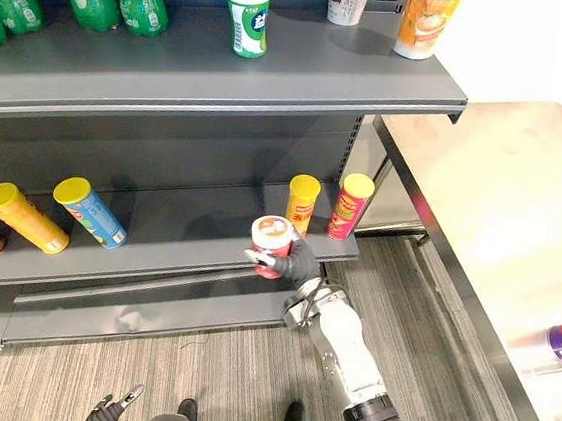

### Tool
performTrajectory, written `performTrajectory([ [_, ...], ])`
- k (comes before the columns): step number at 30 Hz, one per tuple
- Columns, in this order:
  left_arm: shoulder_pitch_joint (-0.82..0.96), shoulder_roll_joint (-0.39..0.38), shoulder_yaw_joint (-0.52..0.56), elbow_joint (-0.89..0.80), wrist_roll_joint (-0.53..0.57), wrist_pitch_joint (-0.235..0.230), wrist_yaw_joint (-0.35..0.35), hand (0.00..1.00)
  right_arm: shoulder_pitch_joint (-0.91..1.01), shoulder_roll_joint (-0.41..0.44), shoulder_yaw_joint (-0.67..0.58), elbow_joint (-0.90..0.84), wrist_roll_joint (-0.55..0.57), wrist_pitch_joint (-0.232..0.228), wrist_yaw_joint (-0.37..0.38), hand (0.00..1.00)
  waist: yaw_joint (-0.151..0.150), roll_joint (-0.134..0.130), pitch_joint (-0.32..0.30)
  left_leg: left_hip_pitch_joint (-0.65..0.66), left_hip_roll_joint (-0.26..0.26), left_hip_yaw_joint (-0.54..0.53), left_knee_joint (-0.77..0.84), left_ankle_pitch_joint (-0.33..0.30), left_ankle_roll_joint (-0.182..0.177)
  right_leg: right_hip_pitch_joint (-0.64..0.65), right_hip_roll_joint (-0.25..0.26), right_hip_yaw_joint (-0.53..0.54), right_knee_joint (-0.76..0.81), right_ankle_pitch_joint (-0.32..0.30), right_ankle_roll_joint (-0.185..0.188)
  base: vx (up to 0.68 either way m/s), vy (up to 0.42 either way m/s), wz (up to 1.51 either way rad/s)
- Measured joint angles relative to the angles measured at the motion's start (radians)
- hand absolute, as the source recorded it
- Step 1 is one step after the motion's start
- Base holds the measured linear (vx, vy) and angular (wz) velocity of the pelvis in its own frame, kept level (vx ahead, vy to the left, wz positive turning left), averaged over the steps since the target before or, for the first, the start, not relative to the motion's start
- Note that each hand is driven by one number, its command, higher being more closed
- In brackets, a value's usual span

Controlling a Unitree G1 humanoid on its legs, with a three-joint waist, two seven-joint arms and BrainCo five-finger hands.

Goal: Put the gum and the chips on the shelf.

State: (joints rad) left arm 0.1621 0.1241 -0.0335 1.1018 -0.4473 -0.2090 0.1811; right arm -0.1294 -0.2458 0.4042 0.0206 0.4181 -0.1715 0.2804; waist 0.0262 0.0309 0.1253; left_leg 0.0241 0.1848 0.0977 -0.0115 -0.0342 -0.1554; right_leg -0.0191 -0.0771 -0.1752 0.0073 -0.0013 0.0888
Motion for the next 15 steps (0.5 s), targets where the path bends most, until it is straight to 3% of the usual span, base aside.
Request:
performTrajectory([
  [9,0.0,0.004,-0.02,0.002,-0.002,-0.01,0.009,0.0,-0.169,0.029,0.225,-0.066,0.1,0.114,0.044,1.0,0.02,-0.008,-0.021,-0.004,-0.004,-0.033,-0.04,0.037,0.0,0.015,0.004,-0.038,-0.03,0.018,-0.006,-0.02,-0.01,0.12],
  [15,-0.002,0.006,-0.019,0.007,-0.015,-0.018,0.011,0.0,-0.262,0.06,0.312,-0.106,0.231,0.196,0.005,1.0,0.042,-0.019,-0.028,-0.008,-0.001,-0.04,-0.039,0.04,0.004,0.035,0.013,-0.04,-0.06,0.029,-0.009,-0.02,-0.01,0.02],
])
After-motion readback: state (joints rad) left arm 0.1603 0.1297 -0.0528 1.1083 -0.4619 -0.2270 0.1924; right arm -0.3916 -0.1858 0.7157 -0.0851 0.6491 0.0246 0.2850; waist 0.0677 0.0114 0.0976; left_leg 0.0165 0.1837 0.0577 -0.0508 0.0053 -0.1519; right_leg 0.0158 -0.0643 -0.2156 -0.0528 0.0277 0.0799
